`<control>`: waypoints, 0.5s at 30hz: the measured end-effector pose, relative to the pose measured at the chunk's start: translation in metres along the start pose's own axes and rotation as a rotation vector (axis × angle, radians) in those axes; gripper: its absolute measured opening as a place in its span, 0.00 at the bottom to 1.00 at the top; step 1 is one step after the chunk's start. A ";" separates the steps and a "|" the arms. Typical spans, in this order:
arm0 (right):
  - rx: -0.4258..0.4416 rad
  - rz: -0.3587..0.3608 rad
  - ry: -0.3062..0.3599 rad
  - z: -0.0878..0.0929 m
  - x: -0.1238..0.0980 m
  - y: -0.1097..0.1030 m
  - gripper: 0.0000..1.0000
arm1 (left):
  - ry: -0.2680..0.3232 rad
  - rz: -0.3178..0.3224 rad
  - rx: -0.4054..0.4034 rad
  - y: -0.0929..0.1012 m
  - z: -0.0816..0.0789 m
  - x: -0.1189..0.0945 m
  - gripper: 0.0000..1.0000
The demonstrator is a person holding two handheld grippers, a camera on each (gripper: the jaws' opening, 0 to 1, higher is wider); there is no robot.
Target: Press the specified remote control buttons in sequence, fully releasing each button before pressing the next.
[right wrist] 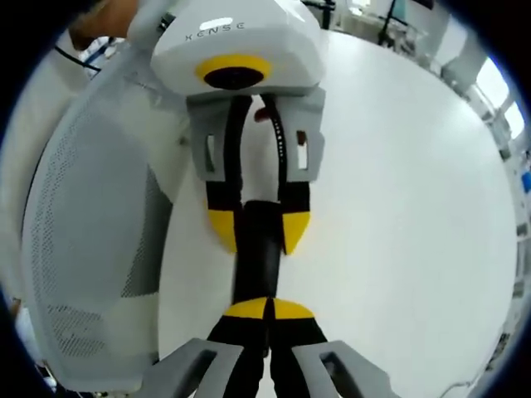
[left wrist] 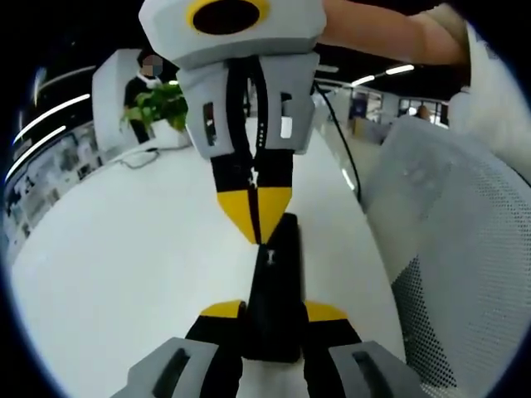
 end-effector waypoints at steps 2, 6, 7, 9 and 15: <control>0.000 -0.001 0.000 0.000 0.000 -0.001 0.00 | 0.000 -0.001 0.000 0.000 0.000 0.000 0.25; -0.001 -0.006 -0.010 0.002 0.004 0.002 0.00 | 0.001 -0.002 0.001 -0.001 0.000 0.000 0.25; -0.002 -0.009 -0.014 0.003 0.006 0.002 0.00 | 0.001 -0.002 0.001 -0.001 0.001 0.000 0.25; 0.000 -0.013 -0.016 0.003 0.007 0.002 0.00 | 0.002 -0.002 0.002 -0.001 0.001 -0.001 0.25; -0.001 -0.024 -0.014 -0.001 0.011 0.003 0.00 | 0.009 -0.003 0.000 -0.001 0.002 -0.001 0.25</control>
Point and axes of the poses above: the point that each gripper's makers call its tool centre point, and the gripper's own axes: x roughly forward along the fingers, y roughly to its right, z roughly out of its underside, the point moved 1 cm from there along -x, roughly backward along the fingers, and after that the axes turned 3 degrees about x, right-handed, at the moved point
